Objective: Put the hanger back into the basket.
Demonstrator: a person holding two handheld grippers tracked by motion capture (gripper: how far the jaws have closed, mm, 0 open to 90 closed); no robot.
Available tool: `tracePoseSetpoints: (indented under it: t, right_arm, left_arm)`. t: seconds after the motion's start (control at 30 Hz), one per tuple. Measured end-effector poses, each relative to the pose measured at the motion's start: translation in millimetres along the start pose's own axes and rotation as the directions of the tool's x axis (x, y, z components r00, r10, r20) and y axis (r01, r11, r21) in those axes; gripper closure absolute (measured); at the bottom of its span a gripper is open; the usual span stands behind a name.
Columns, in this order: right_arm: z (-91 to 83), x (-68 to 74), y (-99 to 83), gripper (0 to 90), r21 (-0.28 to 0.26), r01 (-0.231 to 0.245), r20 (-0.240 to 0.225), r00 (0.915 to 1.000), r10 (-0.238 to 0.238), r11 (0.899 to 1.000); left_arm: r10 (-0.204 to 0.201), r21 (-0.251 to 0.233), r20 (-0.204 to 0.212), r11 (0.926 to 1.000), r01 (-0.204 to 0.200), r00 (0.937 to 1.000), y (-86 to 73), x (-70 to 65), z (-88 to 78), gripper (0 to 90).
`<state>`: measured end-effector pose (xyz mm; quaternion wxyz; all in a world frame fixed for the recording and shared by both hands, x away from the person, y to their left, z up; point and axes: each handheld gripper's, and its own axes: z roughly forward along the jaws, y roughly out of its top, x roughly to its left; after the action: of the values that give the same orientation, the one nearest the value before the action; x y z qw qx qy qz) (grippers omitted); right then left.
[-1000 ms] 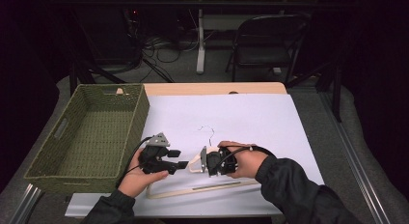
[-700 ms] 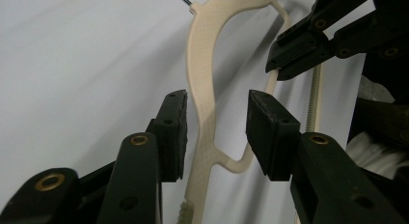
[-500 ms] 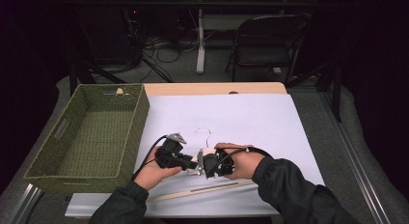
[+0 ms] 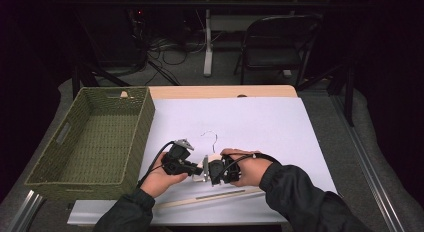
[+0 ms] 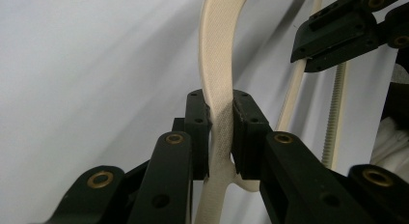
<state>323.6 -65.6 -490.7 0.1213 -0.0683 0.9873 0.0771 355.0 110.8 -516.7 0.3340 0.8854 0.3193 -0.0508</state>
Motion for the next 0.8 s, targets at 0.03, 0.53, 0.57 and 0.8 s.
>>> tracePoseSetpoints:
  t: [0.03, 0.53, 0.57, 0.8]
  right_arm:
    - [0.3, -0.8, 0.3, 85.3, 0.004, 0.002, -0.004, 1.0, -0.002, 1.0]
    - [-28.1, -29.7, -46.1, 68.6, -0.232, -0.379, -0.048, 0.9245, 0.378, 0.896]
    - [-28.1, -29.7, -46.1, 68.6, -0.232, -0.379, -0.048, 0.9245, 0.378, 0.896]
    - [-16.2, -43.2, -52.3, 60.5, -0.217, -0.483, -0.075, 0.8746, 0.479, 0.848]
  left_arm:
    - [0.0, -0.002, 0.0, 1.0, 0.0, 1.0, -0.1, 0.0, -0.2, 79.2]
    - [0.015, -0.04, -0.025, 0.9991, -0.016, 0.9996, -7.7, -0.7, -6.8, 80.2]
    - [0.017, -0.04, -0.027, 0.999, -0.018, 0.9995, -7.9, -1.3, -7.0, 80.2]
    - [0.029, -0.043, -0.024, 0.9986, -0.03, 0.9993, -9.3, -4.5, -7.6, 80.5]
